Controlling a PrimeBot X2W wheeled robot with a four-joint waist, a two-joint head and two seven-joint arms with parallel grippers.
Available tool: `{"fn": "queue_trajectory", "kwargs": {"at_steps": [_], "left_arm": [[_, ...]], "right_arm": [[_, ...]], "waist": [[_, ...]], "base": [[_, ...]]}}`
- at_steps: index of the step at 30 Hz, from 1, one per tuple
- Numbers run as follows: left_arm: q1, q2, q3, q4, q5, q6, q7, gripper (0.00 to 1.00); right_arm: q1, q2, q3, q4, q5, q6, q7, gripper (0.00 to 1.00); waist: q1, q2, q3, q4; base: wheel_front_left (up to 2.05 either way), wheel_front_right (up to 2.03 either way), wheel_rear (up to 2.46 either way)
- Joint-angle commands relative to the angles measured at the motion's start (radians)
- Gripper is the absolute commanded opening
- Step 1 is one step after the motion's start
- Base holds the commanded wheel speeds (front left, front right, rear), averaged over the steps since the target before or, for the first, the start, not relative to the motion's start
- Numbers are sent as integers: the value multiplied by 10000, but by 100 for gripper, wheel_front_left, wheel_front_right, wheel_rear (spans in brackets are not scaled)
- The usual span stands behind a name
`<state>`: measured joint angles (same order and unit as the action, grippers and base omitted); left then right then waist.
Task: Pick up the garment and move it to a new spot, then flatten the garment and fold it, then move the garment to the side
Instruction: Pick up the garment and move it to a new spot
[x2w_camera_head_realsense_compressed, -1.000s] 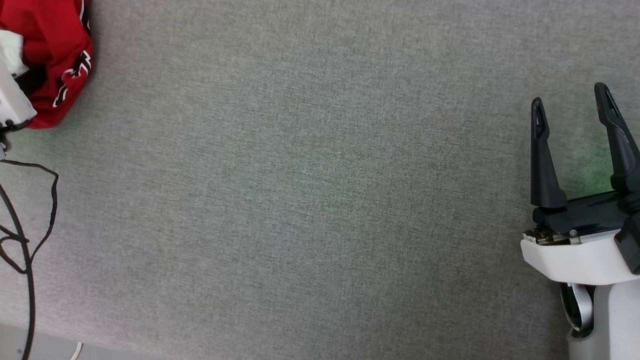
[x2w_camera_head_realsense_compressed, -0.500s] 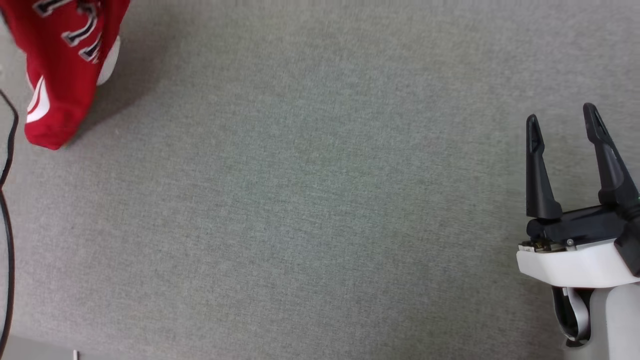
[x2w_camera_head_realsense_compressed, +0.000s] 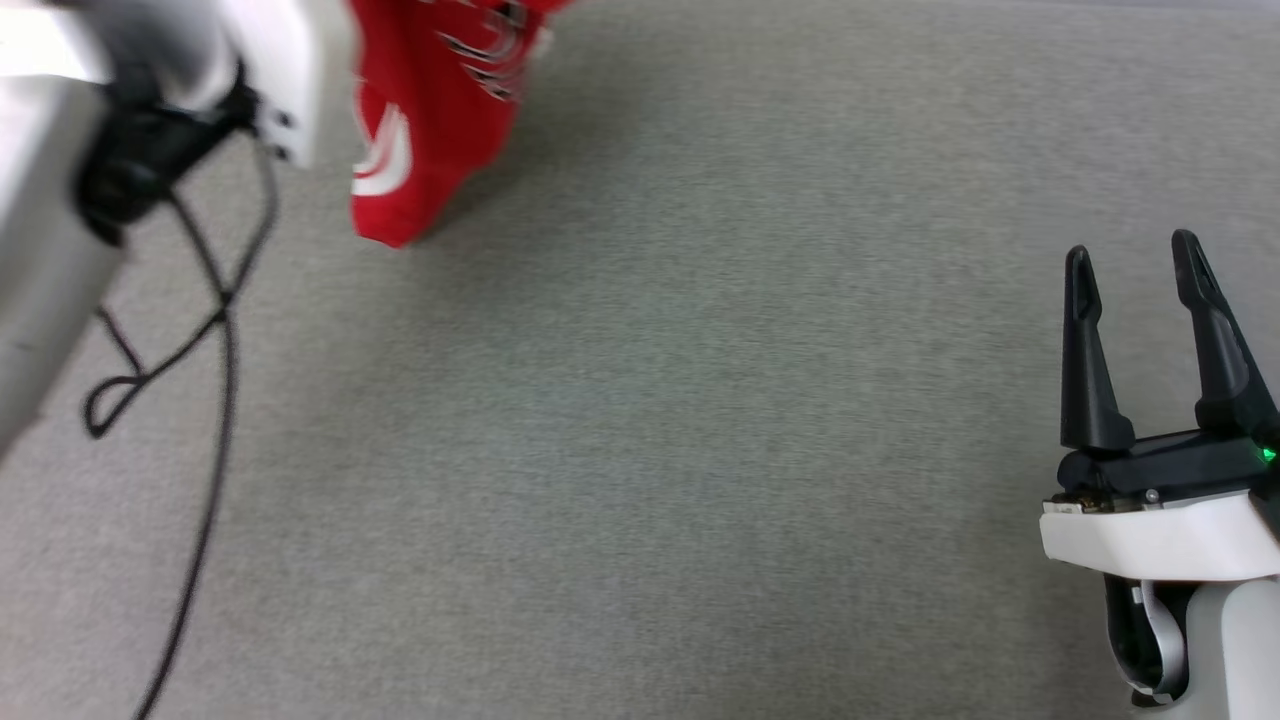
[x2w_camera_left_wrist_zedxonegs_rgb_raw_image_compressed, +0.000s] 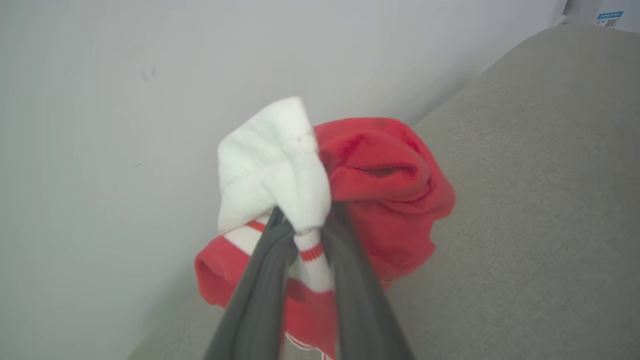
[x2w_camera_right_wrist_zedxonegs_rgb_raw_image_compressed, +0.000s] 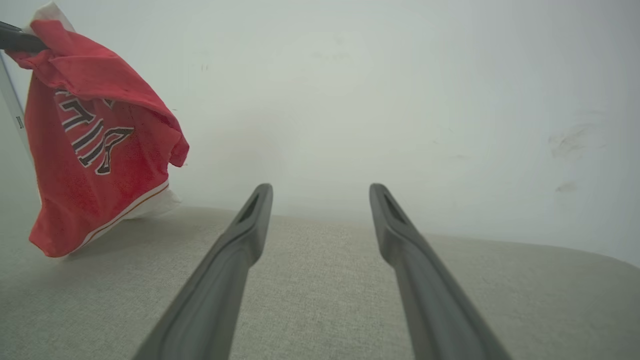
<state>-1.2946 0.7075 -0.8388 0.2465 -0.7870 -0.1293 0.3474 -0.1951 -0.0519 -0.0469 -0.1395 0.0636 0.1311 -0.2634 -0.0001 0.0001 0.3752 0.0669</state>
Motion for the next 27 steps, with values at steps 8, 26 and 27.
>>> {"fn": "queue_trajectory", "kwargs": {"at_steps": [8,26,27], "left_arm": [[-206,-1819,-2236,-552,263,0,-417,0],[3542,-4564,-4420,-546,1283,-3,920,0],[3714,-4585,-4413,-571,1401,-3,1034,0]], "right_arm": [[157,28,-270,43,399,-7,-21,100],[13,28,-657,64,771,-7,-21,100],[-10,28,-655,74,776,-7,-21,100]], "waist": [[1,-1,-134,-1457],[1,-1,362,-2640],[1,-1,409,-2654]], "base": [[0,0,0],[0,0,0],[0,0,0]]}}
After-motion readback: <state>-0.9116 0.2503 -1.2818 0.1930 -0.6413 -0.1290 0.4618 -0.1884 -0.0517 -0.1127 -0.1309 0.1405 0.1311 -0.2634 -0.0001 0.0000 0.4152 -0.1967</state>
